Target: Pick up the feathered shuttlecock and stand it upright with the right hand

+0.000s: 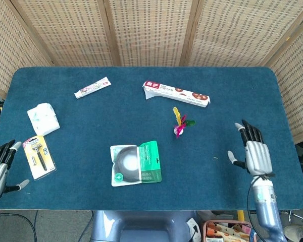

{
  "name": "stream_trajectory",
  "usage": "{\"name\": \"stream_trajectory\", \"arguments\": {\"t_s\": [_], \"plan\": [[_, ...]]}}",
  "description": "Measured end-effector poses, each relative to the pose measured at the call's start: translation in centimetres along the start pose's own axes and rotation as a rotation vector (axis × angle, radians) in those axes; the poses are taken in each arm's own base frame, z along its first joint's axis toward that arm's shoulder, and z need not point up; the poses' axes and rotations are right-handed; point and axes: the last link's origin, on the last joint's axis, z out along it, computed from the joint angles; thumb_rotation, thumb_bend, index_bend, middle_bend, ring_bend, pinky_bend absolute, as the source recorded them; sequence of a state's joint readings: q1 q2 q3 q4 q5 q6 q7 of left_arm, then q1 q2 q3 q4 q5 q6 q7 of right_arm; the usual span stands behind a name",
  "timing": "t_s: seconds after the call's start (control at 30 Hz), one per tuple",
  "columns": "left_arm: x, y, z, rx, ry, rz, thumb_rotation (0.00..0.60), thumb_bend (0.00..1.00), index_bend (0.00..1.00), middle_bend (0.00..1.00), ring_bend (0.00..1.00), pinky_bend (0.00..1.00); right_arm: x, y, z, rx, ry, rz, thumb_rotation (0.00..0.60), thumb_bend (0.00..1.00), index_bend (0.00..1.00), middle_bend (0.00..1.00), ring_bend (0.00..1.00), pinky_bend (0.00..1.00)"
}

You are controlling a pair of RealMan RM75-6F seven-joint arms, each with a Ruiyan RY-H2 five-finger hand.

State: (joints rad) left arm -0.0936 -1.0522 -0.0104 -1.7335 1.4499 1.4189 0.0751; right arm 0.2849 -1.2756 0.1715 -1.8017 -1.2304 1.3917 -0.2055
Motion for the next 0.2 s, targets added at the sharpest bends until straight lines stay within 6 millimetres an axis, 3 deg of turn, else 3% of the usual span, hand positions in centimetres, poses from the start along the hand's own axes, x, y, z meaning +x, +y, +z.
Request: {"name": "stream_trajectory", "arguments": {"t_s": [0.2], "plan": [[0.0, 0.4, -0.3, -0.008, 0.007, 0.014, 0.6, 0.0, 0.0, 0.0, 0.0, 0.0, 0.4, 2.5, -4.9, 0.029, 0.023, -0.118, 0.6, 0.3, 0.01, 0.0, 0.0, 0.0]]}}
